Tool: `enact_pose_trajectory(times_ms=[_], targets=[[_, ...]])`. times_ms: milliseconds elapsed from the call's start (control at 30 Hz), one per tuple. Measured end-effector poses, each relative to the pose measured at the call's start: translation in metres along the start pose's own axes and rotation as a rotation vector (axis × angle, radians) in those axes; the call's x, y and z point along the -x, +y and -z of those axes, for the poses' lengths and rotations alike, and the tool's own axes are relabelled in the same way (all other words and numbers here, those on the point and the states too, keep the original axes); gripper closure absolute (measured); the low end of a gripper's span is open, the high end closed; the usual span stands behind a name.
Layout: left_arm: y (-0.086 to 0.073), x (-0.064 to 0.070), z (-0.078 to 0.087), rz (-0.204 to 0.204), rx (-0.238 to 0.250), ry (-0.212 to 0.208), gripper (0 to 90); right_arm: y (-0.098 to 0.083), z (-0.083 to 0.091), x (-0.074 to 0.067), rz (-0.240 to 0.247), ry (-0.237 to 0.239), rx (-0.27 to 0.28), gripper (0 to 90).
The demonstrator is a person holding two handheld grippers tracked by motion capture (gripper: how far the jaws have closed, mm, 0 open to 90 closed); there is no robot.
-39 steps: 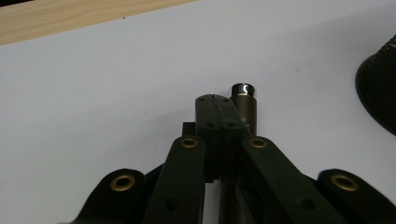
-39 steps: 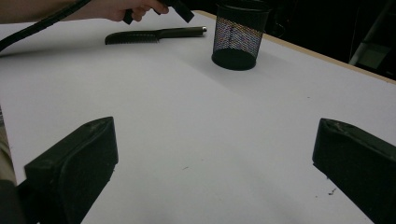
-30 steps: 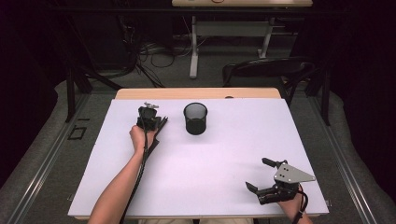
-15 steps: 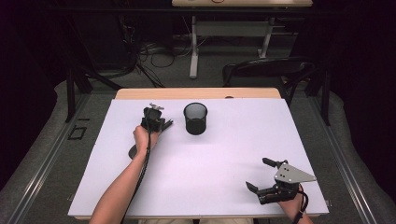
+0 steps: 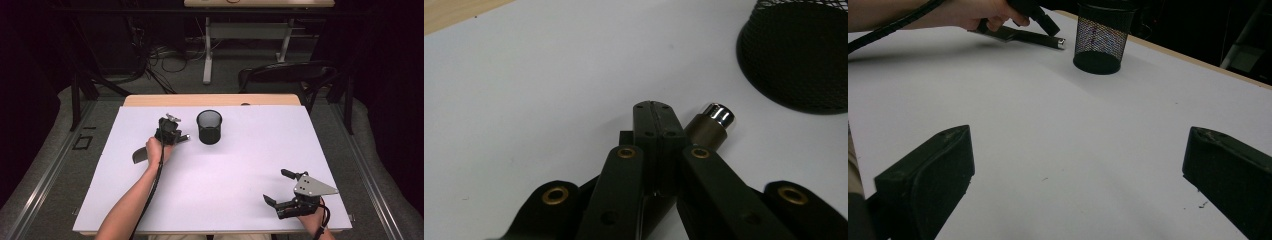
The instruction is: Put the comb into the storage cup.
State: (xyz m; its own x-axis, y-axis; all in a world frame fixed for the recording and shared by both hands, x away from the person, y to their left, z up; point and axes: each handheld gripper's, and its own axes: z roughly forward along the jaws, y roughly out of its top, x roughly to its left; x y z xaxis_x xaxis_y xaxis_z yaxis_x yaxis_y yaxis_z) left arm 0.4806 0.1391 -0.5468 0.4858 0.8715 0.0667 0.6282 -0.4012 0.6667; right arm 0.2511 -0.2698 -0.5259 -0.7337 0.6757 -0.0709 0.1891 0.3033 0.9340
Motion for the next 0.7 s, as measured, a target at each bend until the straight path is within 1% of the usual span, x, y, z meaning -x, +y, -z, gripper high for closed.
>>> enact_pose_trajectory(times_ms=[100, 300, 333, 433, 700], targets=[[-0.001, 0.002, 0.001, -0.012, -0.002, -0.003, 90.0, 0.000, 0.000, 0.000, 0.001, -0.001, 0.000, 0.0], [-0.005, 0.008, 0.007, -0.036, -0.004, -0.031, 90.0, 0.000, 0.000, 0.000, 0.000, -0.001, 0.000, 0.0], [-0.006, 0.008, 0.008, -0.046, -0.007, -0.031, 90.0, 0.000, 0.000, 0.000, -0.001, 0.000, -0.001, 0.0], [-0.009, 0.011, 0.009, -0.055, -0.013, -0.042, 90.0, 0.000, 0.000, 0.000, -0.001, -0.001, -0.001, 0.0], [-0.016, 0.015, 0.016, -0.086, -0.014, -0.058, 90.0, 0.000, -0.001, 0.000, -0.003, -0.001, -0.001, 0.0]])
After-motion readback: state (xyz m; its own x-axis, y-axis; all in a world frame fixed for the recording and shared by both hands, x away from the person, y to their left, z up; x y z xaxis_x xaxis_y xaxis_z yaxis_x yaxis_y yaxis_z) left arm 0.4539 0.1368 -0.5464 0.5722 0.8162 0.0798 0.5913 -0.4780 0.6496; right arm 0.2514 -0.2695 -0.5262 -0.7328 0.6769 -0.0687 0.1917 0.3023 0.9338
